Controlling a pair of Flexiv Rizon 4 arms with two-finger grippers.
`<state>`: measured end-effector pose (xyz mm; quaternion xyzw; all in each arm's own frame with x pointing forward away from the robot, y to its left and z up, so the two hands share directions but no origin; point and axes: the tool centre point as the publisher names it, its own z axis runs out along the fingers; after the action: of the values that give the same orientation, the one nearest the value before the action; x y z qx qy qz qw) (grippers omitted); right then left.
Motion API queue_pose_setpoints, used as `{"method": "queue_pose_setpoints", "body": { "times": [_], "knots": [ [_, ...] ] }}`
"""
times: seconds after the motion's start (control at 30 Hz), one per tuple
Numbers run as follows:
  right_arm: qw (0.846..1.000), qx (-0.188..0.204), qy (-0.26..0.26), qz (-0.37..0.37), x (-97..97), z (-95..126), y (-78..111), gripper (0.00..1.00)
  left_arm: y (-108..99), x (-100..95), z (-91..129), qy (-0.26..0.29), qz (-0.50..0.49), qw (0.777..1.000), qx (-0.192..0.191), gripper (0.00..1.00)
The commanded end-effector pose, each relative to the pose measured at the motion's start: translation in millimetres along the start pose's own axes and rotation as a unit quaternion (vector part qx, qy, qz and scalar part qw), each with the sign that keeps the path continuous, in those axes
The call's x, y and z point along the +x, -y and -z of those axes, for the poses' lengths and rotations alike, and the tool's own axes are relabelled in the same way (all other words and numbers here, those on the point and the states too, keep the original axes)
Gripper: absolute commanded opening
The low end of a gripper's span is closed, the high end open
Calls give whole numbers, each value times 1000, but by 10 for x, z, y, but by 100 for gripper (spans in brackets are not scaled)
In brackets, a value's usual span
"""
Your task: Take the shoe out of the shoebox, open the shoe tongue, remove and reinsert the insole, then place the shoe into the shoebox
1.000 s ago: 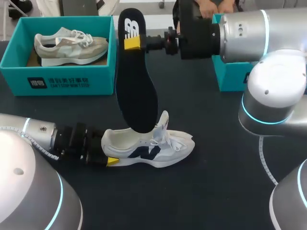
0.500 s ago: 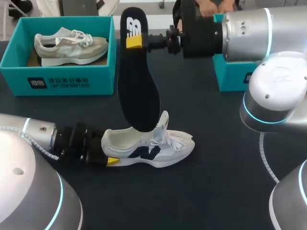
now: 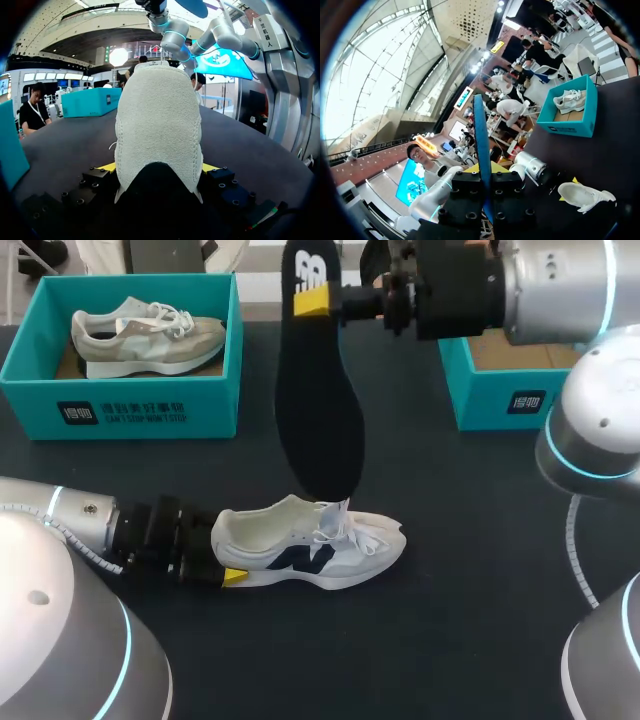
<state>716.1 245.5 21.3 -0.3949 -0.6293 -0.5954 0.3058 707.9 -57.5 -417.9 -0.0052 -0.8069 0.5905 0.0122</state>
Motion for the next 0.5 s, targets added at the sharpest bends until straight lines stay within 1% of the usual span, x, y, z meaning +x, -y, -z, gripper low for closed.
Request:
{"method": "queue_pose_setpoints", "body": {
  "times": [0.03, 0.17, 0.3, 0.5],
  "knots": [
    [1000, -6, 2, -9, 97, 196, 94, 0, -16, 11, -6, 1, 0, 1000, 0, 0],
    [999, -10, -10, -33, 201, 225, 154, 0, -16, 11, -6, 1, 0, 1000, 0, 0],
    [999, 1, -16, -48, 298, 237, 252, 0, -16, 11, -6, 1, 0, 1000, 0, 0],
    [998, 7, -33, -53, 427, 237, 390, 0, -16, 11, -6, 1, 0, 1000, 0, 0]
  ]
}}
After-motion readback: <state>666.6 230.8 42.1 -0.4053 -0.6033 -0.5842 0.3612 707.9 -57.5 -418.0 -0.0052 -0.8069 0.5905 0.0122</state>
